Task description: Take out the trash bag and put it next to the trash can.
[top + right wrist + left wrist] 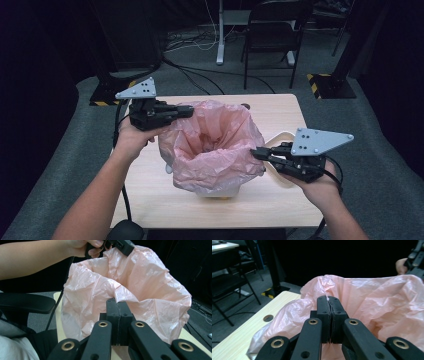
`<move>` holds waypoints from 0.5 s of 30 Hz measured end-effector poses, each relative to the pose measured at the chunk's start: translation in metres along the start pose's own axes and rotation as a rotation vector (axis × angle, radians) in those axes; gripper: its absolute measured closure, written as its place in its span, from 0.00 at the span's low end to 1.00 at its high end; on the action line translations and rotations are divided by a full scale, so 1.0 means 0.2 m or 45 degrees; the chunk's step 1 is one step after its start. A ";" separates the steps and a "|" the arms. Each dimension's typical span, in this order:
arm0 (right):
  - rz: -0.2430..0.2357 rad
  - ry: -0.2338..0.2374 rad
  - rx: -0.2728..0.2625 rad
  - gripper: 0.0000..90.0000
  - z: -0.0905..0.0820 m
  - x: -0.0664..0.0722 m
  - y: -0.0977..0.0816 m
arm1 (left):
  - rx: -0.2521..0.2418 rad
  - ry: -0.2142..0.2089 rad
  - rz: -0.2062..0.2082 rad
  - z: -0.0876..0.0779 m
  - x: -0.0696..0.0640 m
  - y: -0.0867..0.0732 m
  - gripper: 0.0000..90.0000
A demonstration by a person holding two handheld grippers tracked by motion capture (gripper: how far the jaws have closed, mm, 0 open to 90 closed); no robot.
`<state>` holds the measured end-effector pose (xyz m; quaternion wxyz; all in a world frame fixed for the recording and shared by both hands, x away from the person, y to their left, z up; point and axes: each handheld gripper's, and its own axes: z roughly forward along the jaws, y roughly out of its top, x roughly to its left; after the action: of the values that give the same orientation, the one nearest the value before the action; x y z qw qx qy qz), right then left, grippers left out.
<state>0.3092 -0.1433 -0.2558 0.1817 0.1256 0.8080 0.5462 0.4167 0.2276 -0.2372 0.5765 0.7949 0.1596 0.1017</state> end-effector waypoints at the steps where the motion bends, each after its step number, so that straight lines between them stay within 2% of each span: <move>1: -0.004 -0.001 -0.004 1.00 0.00 0.00 0.01 | -0.002 -0.006 0.001 0.00 -0.01 0.00 0.98; 15: -0.024 0.006 -0.058 1.00 0.08 -0.06 0.09 | -0.025 -0.017 0.028 -0.03 -0.06 0.04 0.98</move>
<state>0.3261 -0.1276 -0.2422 0.1875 0.1126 0.7970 0.5629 0.4046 0.2259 -0.2273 0.5840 0.7916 0.1462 0.1043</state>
